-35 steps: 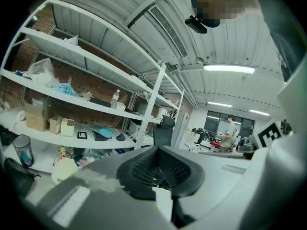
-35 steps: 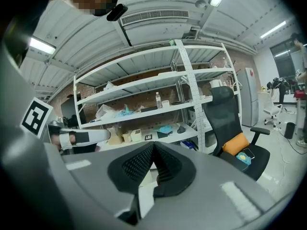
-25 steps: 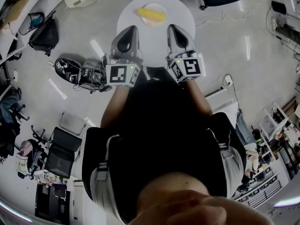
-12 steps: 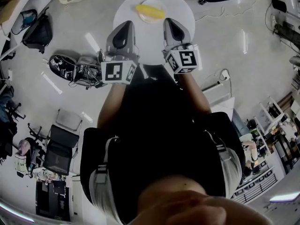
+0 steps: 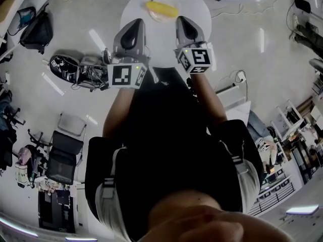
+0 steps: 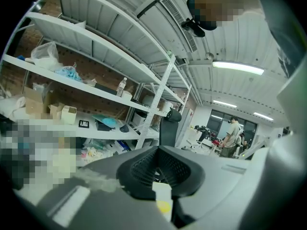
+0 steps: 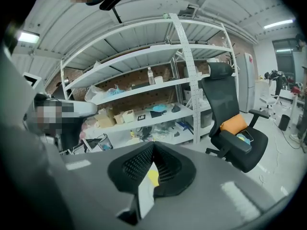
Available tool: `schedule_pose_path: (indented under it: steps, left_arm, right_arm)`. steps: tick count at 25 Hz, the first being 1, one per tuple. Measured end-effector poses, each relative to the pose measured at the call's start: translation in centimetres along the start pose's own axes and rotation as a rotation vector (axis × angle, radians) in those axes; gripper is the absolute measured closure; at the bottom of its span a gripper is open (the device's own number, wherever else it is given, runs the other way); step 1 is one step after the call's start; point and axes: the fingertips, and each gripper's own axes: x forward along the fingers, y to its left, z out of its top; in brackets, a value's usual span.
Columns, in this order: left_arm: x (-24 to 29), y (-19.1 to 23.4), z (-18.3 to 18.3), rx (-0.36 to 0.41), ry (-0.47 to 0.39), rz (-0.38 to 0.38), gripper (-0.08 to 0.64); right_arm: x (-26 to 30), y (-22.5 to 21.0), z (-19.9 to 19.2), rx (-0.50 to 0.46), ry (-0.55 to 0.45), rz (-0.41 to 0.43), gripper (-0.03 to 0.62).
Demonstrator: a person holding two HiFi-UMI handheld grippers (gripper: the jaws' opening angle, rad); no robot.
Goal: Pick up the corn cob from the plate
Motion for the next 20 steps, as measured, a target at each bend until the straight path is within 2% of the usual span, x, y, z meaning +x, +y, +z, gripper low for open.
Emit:
schedule_pose_path:
  steps: [14, 20]
  left_arm:
    - [2.4, 1.1, -2.6, -0.027, 0.046, -0.004, 0.56]
    - [3.0, 1.7, -3.7, -0.015, 0.058, -0.015, 0.56]
  right_arm:
    - [4.0, -2.4, -4.6, 0.036, 0.093, -0.005, 0.583]
    - [5.1, -2.9, -6.4, 0.036, 0.119, -0.012, 0.583]
